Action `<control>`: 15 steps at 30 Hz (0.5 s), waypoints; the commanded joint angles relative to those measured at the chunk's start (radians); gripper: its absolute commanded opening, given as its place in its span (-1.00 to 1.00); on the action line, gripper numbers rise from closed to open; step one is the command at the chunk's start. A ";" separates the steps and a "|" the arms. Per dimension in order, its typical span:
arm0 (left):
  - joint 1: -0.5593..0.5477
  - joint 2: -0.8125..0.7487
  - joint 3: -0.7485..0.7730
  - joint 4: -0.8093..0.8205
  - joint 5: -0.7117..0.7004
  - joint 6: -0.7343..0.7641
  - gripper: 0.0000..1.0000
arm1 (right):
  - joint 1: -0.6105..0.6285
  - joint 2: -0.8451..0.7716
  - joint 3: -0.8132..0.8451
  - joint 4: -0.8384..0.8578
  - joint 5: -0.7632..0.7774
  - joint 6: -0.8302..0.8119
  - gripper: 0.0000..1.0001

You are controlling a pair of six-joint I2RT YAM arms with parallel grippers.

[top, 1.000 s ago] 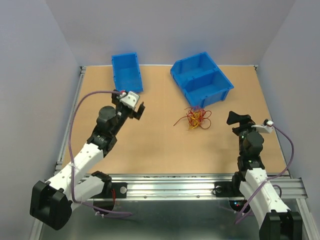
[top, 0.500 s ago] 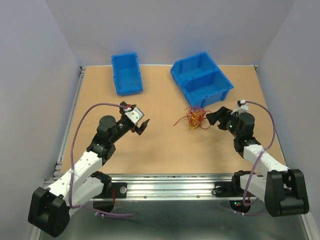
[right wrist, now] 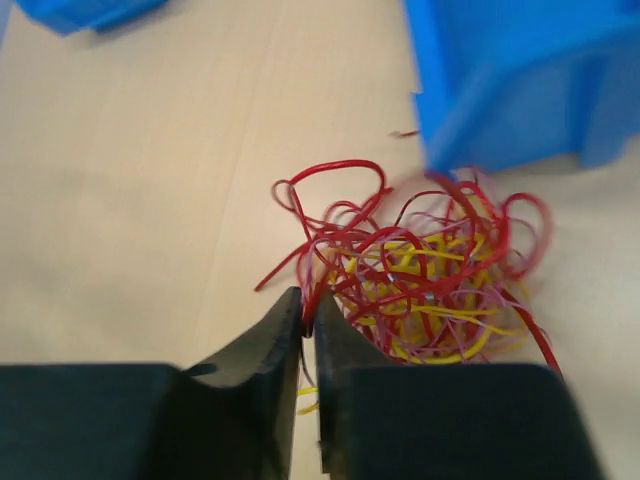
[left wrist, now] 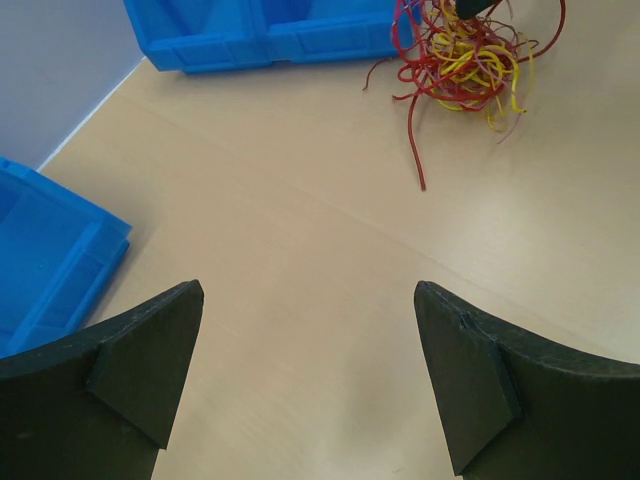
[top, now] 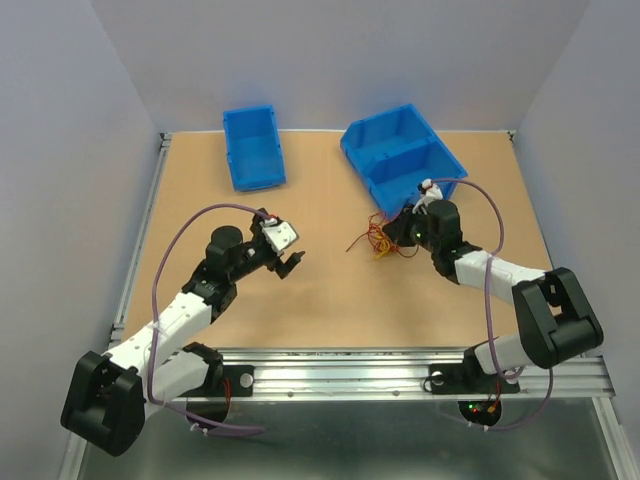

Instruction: Untangle the cables

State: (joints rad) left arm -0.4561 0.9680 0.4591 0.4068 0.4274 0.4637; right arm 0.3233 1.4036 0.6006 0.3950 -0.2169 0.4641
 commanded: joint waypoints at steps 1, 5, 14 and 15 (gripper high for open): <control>-0.004 -0.006 0.043 0.032 0.051 0.029 0.97 | 0.098 0.028 0.132 -0.009 -0.047 -0.047 -0.89; -0.010 -0.025 0.027 0.041 0.088 0.041 0.95 | 0.296 0.052 0.304 -0.065 -0.117 -0.154 -0.99; -0.009 -0.213 -0.007 0.152 -0.111 -0.091 0.91 | 0.392 -0.078 0.585 -0.208 0.015 -0.272 -0.99; -0.007 -0.250 -0.007 0.148 -0.116 -0.095 0.91 | 0.385 -0.077 0.591 -0.226 0.072 -0.280 -0.99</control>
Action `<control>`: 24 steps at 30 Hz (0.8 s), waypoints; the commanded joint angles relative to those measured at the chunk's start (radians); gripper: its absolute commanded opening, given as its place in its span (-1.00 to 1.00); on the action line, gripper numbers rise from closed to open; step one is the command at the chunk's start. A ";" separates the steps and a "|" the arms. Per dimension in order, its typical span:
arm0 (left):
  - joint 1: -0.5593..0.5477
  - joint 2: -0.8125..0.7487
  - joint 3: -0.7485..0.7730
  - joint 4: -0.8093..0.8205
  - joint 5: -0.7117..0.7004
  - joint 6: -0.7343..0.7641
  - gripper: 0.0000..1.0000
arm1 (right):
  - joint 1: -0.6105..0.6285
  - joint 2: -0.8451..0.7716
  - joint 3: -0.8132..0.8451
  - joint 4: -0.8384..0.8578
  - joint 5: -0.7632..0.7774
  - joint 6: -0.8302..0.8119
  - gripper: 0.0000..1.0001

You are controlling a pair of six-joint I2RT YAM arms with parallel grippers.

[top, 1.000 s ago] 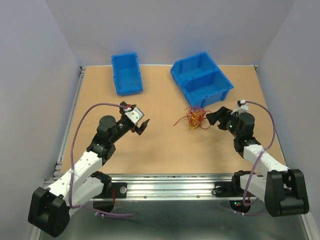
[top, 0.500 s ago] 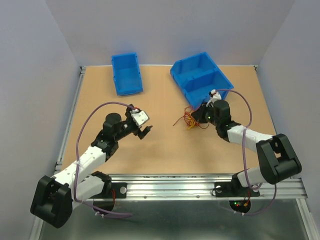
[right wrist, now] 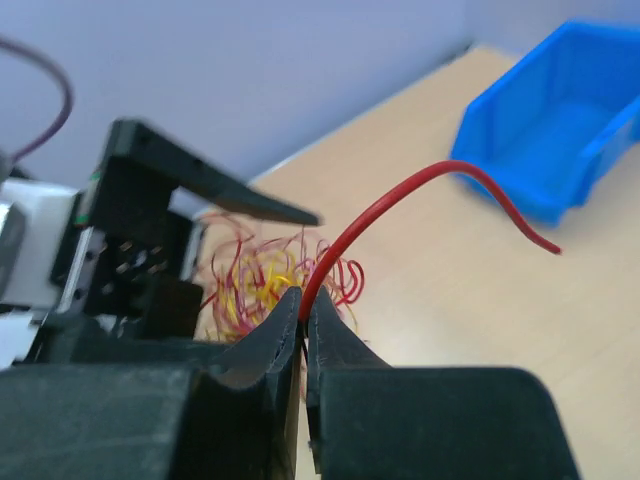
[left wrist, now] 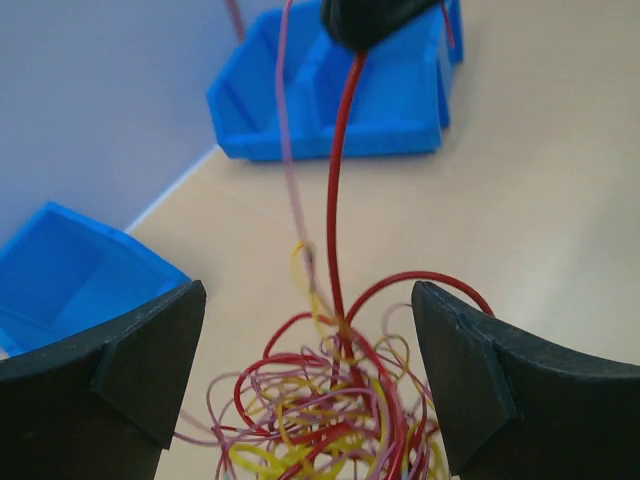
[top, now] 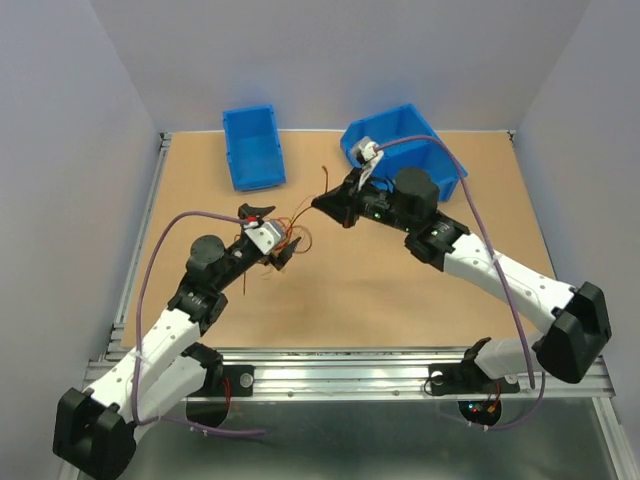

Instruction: Untangle the cables

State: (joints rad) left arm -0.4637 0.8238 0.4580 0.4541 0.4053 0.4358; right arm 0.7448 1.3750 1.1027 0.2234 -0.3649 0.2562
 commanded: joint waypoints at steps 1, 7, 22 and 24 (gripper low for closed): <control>0.002 -0.124 -0.004 0.097 -0.080 -0.069 0.92 | -0.038 -0.039 0.089 -0.085 0.233 -0.083 -0.99; 0.000 -0.100 0.122 0.008 -0.039 -0.074 0.97 | -0.036 0.042 -0.055 -0.096 0.327 -0.083 -0.76; -0.022 0.383 0.341 0.182 -0.028 -0.230 0.78 | -0.044 -0.047 -0.172 -0.133 0.607 -0.068 0.37; -0.050 0.457 0.367 0.179 -0.028 -0.223 0.77 | -0.085 -0.025 -0.158 -0.183 0.629 -0.034 0.19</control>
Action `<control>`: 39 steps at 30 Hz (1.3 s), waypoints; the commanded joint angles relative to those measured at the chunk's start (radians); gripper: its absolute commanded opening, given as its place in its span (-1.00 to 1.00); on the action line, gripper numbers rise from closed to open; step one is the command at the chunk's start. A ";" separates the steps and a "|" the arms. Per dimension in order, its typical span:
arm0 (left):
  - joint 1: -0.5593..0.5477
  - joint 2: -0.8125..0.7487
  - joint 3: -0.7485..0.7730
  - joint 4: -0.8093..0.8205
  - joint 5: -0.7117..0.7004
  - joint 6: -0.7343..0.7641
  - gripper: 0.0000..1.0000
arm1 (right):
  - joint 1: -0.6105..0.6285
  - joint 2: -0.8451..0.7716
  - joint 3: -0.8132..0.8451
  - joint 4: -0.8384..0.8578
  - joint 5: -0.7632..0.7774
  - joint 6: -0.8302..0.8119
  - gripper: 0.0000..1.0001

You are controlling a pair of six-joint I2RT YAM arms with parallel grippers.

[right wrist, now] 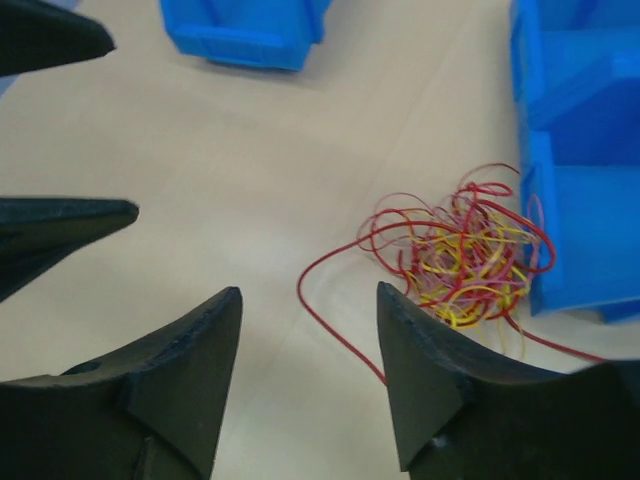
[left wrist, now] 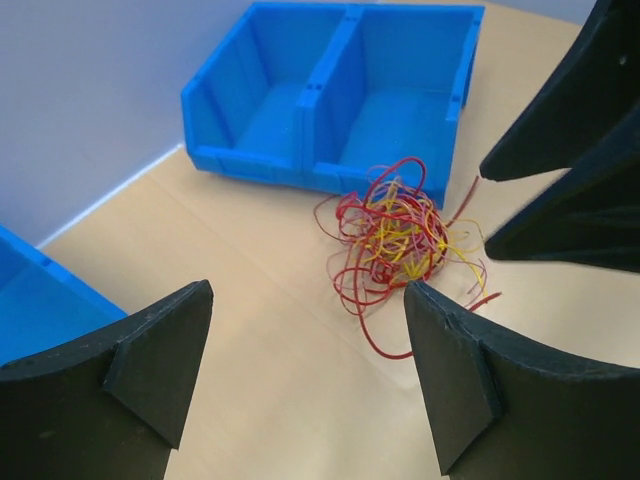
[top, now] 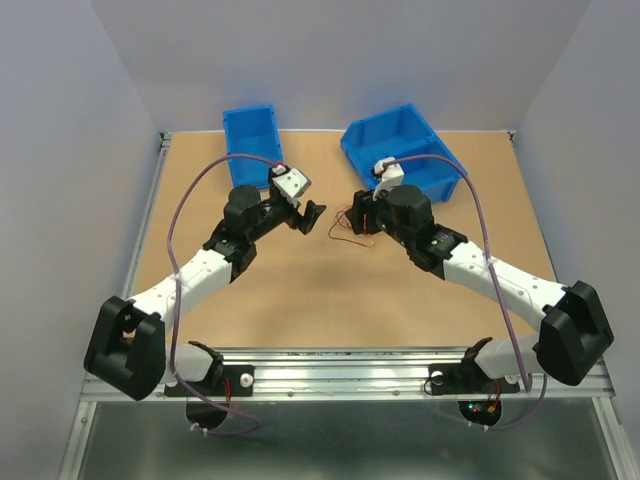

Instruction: Untangle the cables

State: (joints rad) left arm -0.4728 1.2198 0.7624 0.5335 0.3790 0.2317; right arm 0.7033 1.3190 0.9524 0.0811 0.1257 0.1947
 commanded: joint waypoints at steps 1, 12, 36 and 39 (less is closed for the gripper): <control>-0.053 0.084 0.080 0.102 -0.006 -0.011 0.76 | -0.063 0.042 -0.006 -0.046 0.123 0.035 0.17; -0.220 0.550 0.398 -0.044 -0.153 0.081 0.81 | -0.226 -0.141 -0.142 -0.044 0.192 0.106 0.40; -0.193 0.189 0.230 -0.196 -0.060 0.090 -1.00 | -0.246 -0.040 -0.253 0.367 -0.311 -0.060 0.32; -0.193 0.161 0.216 -0.194 -0.054 0.084 -1.00 | -0.246 0.029 -0.202 0.374 -0.459 -0.096 0.52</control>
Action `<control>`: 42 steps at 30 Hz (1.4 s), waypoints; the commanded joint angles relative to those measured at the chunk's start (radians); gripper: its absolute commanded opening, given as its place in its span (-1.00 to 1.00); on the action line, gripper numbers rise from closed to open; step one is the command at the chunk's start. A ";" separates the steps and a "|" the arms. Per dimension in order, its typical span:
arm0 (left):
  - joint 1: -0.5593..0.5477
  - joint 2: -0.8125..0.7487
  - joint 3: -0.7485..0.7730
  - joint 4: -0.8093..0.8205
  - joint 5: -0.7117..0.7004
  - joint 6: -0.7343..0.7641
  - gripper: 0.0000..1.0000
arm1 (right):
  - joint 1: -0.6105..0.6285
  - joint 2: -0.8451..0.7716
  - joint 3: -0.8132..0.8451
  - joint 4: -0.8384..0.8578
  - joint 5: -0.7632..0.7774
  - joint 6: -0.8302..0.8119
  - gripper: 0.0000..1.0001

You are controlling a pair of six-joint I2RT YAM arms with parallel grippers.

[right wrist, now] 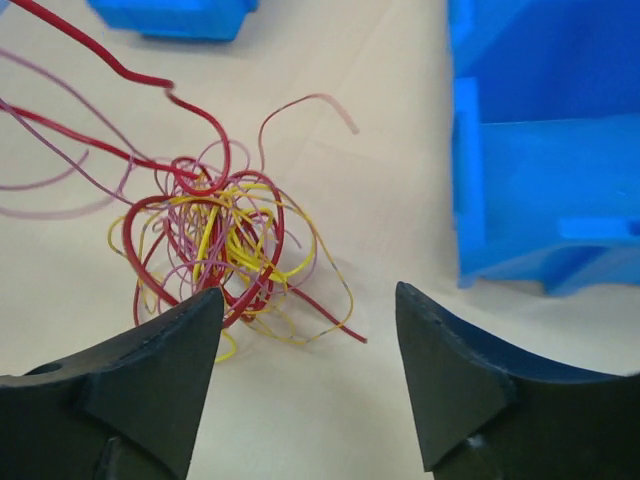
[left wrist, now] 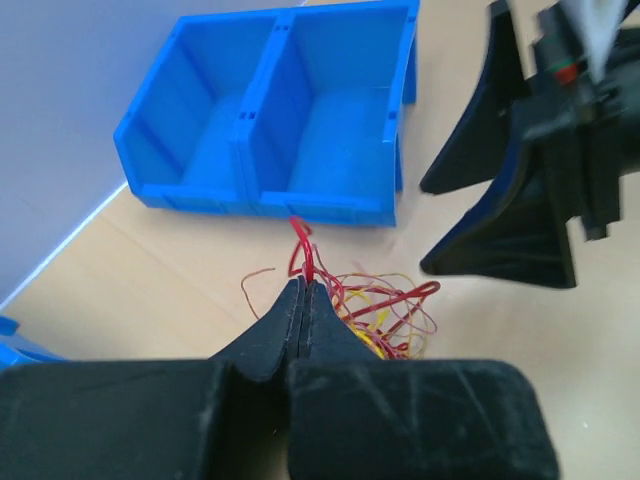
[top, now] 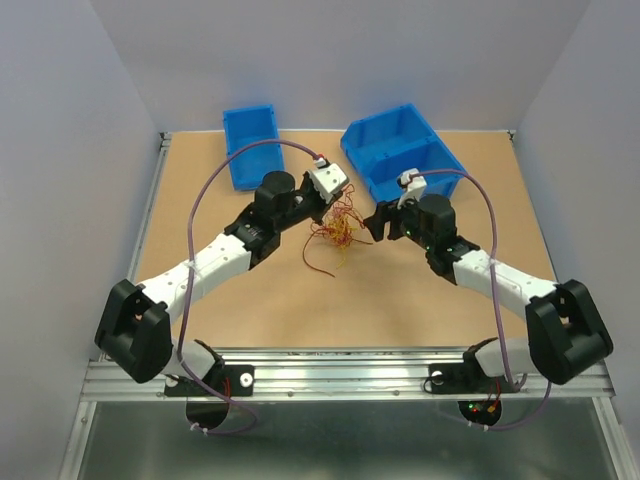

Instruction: Untangle the cables

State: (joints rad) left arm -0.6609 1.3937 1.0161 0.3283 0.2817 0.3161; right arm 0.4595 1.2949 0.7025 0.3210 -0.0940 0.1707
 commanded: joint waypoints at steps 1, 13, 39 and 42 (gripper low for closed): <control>-0.003 -0.015 -0.037 0.011 0.045 0.000 -1.00 | -0.002 0.107 0.069 0.141 -0.266 -0.085 0.56; 0.021 0.019 -0.019 0.018 0.030 -0.014 -1.00 | 0.016 0.411 0.242 0.115 -0.492 -0.201 0.65; 0.041 0.238 -0.042 0.144 0.327 0.084 0.61 | 0.028 -0.043 -0.011 0.185 -0.411 -0.039 -0.99; 0.040 0.231 -0.074 0.207 0.387 0.074 0.61 | 0.028 -0.046 -0.012 0.187 -0.405 -0.034 -0.99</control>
State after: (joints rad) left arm -0.6197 1.6592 0.9478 0.3988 0.5526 0.4168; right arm 0.4797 1.2648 0.7033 0.4465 -0.4896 0.1177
